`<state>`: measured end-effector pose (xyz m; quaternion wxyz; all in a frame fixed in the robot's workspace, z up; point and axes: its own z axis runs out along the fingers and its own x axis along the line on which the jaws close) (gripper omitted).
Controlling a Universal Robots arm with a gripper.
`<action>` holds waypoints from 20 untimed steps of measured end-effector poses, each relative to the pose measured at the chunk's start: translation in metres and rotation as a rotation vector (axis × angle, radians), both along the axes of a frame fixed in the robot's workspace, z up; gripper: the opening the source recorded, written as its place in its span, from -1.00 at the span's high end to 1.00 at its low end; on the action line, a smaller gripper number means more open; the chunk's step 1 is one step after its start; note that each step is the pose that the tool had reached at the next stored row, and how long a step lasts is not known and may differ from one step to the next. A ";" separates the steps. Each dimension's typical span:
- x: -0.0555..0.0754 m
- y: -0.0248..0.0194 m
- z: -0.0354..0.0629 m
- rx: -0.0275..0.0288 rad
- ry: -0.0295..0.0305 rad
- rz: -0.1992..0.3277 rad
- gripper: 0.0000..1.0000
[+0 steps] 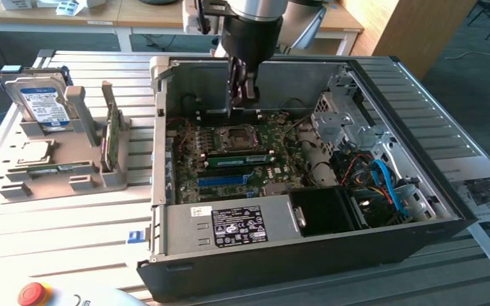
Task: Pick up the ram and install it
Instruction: 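Press down the ram until it locks into place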
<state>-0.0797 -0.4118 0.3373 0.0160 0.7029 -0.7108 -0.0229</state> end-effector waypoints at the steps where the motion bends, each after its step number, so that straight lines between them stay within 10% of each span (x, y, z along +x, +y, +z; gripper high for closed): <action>1: 0.000 0.0000 0.0023 0.0001 0.0000 0.000 0.79; 20: 0.013 -0.0016 0.0121 0.0000 -0.0010 0.004 0.79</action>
